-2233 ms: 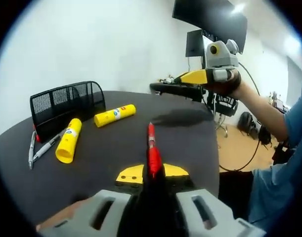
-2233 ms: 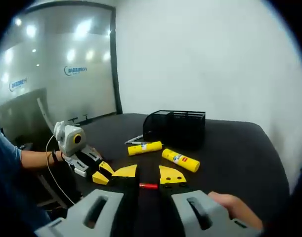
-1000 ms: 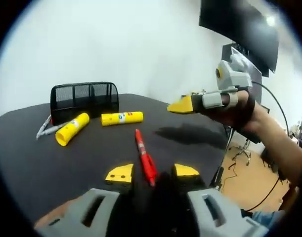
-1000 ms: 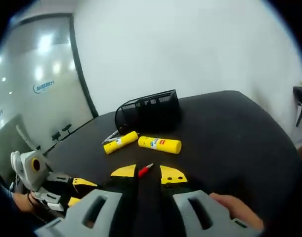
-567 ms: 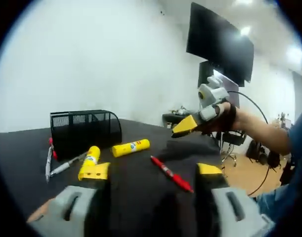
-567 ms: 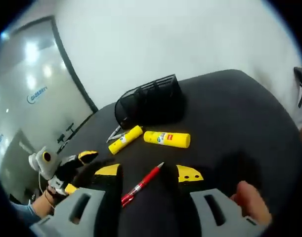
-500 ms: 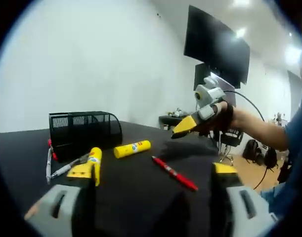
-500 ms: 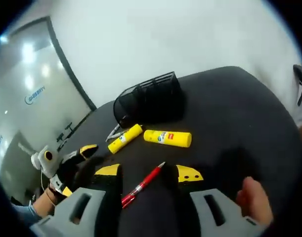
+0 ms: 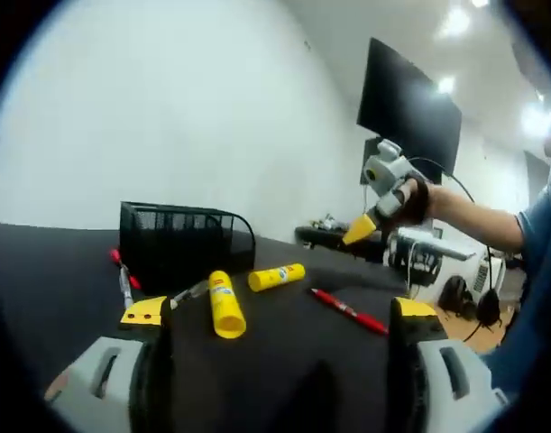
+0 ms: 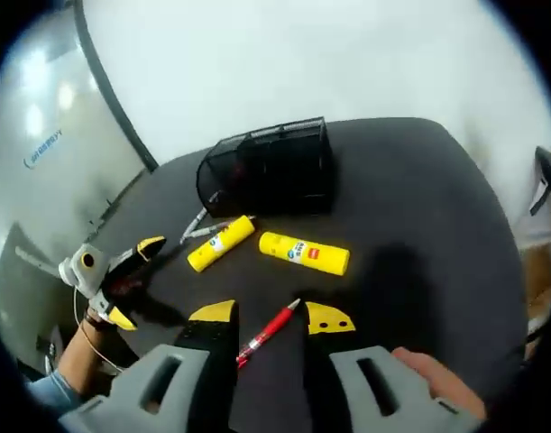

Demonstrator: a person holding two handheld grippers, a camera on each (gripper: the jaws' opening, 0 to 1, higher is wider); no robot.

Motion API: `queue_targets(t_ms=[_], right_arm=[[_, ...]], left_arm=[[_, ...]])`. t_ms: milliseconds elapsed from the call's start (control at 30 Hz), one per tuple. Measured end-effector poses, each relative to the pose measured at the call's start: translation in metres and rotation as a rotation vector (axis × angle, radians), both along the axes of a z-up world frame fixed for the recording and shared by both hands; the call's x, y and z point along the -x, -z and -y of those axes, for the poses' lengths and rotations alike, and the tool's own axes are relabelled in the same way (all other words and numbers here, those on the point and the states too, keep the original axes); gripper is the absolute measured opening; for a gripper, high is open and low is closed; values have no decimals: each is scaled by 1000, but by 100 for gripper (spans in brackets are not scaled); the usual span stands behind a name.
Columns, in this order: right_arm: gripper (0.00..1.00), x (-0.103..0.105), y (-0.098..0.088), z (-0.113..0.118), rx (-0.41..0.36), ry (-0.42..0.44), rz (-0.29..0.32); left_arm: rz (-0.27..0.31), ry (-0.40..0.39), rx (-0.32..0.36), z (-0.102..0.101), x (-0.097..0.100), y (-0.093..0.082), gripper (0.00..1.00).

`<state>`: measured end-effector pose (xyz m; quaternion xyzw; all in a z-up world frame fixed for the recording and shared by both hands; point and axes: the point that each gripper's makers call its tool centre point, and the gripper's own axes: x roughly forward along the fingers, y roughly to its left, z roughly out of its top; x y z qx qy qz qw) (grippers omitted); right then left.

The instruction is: Pick up pens and glue sticks and place them into the holder.

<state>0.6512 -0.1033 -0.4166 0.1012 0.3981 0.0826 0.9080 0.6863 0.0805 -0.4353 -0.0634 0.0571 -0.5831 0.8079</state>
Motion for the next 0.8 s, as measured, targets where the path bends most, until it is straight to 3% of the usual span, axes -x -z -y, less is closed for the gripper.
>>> queue_targets(t_ms=[33,67,200,233,300,433,567,667,733,800], right_arm=[[25,-2,0,-1,8,8,-5],[26,-2,2,-2,10,10,-22],[30,1,20,-9,-21,61,-148],[30,5,28,-6,3,88,-206],[30,12,36,-1,70,116,-257],[30,11,35,-11,2,214,-282],[29,10,41,-11,36,254,-324],[28,-2,44,-9,17,300,-350],[28,-1,50,-11,7,324,-379],[27,3,57,-7,51,327,-409]], left_arm=[[26,-8,-26,0,0,1,96],[36,-1,-2,1,3,-3,96],[14,27,-44,4,17,8,96],[8,33,-48,5,19,9,96],[4,34,-45,4,23,9,95],[7,29,-18,2,14,6,94],[23,46,-49,4,13,13,90],[31,53,-67,5,11,16,90],[33,52,-57,4,9,14,90],[27,53,-34,2,7,11,89]])
